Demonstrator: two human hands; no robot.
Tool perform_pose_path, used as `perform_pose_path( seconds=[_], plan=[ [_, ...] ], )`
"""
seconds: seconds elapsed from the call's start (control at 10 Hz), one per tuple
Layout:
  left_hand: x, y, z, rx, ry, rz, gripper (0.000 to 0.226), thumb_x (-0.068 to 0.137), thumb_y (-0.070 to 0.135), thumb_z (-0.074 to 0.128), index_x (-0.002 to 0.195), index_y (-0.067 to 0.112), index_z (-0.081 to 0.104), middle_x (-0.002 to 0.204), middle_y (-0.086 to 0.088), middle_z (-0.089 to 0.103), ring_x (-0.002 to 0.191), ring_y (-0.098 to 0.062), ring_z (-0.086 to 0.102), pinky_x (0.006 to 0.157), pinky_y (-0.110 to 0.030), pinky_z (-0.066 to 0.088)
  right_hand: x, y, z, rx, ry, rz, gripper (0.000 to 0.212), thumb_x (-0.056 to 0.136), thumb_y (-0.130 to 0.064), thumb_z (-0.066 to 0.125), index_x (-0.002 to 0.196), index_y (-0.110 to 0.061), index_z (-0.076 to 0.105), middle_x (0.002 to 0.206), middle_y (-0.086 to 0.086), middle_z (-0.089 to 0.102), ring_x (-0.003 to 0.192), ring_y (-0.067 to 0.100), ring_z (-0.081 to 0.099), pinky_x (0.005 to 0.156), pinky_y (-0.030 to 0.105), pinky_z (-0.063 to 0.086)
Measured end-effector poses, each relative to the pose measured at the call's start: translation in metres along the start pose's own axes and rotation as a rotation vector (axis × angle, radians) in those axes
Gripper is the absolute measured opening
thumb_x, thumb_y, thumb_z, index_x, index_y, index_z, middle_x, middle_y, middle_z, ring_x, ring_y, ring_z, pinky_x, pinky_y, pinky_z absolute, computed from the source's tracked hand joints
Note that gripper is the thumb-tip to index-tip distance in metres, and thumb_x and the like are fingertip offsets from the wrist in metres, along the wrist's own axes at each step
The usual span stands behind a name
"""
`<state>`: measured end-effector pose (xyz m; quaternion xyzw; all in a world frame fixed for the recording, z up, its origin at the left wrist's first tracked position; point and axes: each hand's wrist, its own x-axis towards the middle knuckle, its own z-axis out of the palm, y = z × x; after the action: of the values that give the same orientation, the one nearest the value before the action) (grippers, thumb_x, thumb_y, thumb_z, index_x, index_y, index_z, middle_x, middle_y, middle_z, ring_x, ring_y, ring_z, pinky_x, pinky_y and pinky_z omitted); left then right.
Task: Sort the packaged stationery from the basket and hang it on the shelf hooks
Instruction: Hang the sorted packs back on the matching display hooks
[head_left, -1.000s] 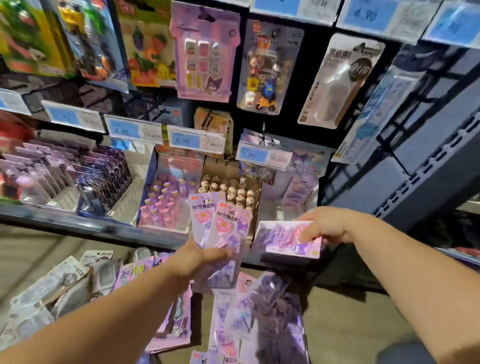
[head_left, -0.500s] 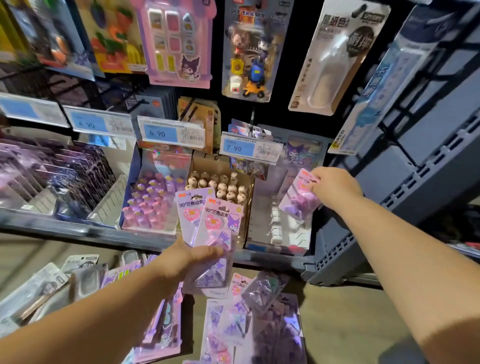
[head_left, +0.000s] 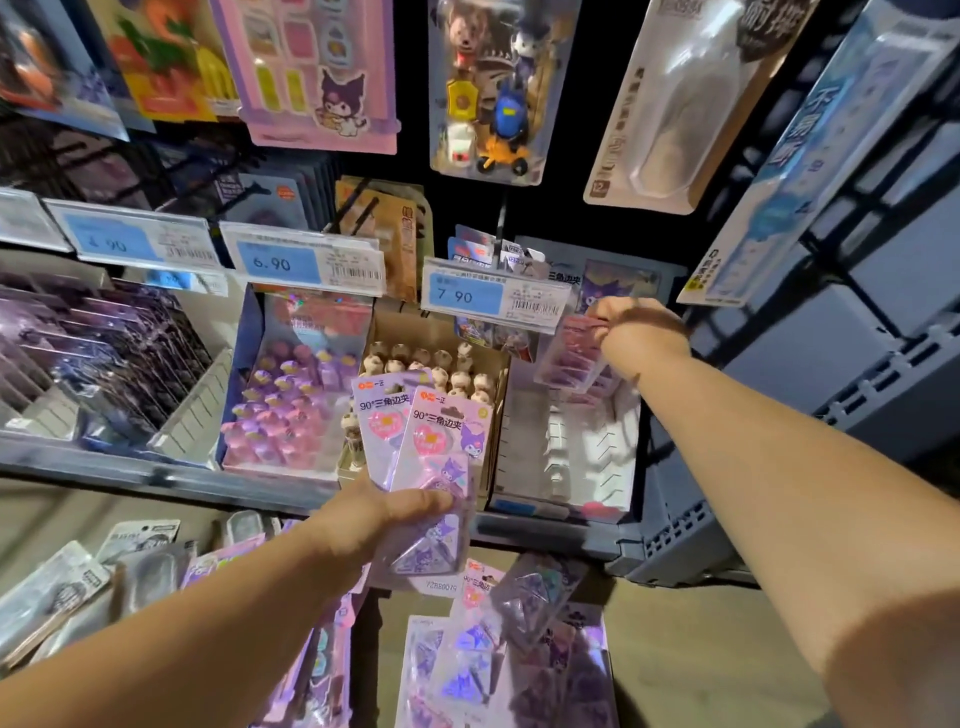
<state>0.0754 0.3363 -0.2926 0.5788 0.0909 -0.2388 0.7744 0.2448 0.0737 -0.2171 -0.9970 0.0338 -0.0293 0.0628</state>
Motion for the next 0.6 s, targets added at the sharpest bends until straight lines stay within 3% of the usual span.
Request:
perform_pose_path(
  seconds=[0.1,0.2,0.3,0.4,0.5,0.6],
  plan=[
    [0.007,0.000,0.001,0.004,0.001,-0.017,0.057,0.059,0.015,0.080,0.111,0.001,0.063,0.094,-0.016,0.073,0.084,-0.029,0.072,0.069,-0.035,0.056,0.012,-0.005,0.009,-0.030,0.065,-0.004,0.038,0.091,-0.010,0.046,0.117,-0.033,0.062,0.121,0.007,0.059,0.107,0.028,0.055,0.075,0.028,0.038],
    [0.013,-0.001,0.003,0.002,0.009,-0.053,0.075,0.050,0.022,0.085,0.117,-0.002,0.061,0.103,-0.024,0.070,0.090,-0.037,0.069,0.073,-0.039,0.055,0.023,-0.005,0.025,0.080,0.080,0.048,0.042,0.091,-0.008,0.047,0.117,-0.037,0.064,0.124,0.006,0.060,0.109,0.029,0.055,0.074,0.023,0.037],
    [0.017,-0.003,0.006,0.002,-0.002,-0.047,0.076,0.050,0.024,0.084,0.118,-0.002,0.061,0.100,-0.023,0.070,0.087,-0.036,0.070,0.069,-0.037,0.057,0.026,-0.010,0.034,0.160,0.061,0.093,0.035,0.093,-0.013,0.048,0.115,-0.035,0.065,0.124,0.003,0.061,0.107,0.026,0.057,0.075,0.018,0.041],
    [0.016,-0.003,0.012,-0.016,-0.011,-0.014,0.072,0.051,0.024,0.083,0.116,0.000,0.061,0.095,-0.017,0.072,0.087,-0.031,0.070,0.069,-0.034,0.057,0.027,-0.009,0.042,0.219,0.008,0.056,0.031,0.094,-0.017,0.051,0.117,-0.031,0.066,0.121,0.004,0.063,0.100,0.026,0.058,0.084,0.030,0.048],
    [0.015,-0.005,0.015,-0.033,-0.016,-0.014,0.050,0.060,0.014,0.078,0.106,-0.001,0.063,0.087,-0.014,0.074,0.079,-0.023,0.072,0.065,-0.026,0.057,0.032,-0.008,0.048,0.534,-0.086,0.112,0.032,0.092,-0.019,0.051,0.118,-0.014,0.068,0.121,0.006,0.066,0.094,0.019,0.063,0.074,0.013,0.053],
    [0.013,-0.004,0.018,-0.024,-0.012,-0.018,0.055,0.058,0.015,0.078,0.109,-0.001,0.064,0.092,-0.016,0.074,0.082,-0.023,0.072,0.065,-0.023,0.056,0.035,-0.014,0.043,0.798,-0.137,0.198,0.031,0.097,-0.015,0.048,0.122,-0.010,0.065,0.094,-0.001,0.063,0.060,0.000,0.049,0.040,0.002,0.035]
  ],
)
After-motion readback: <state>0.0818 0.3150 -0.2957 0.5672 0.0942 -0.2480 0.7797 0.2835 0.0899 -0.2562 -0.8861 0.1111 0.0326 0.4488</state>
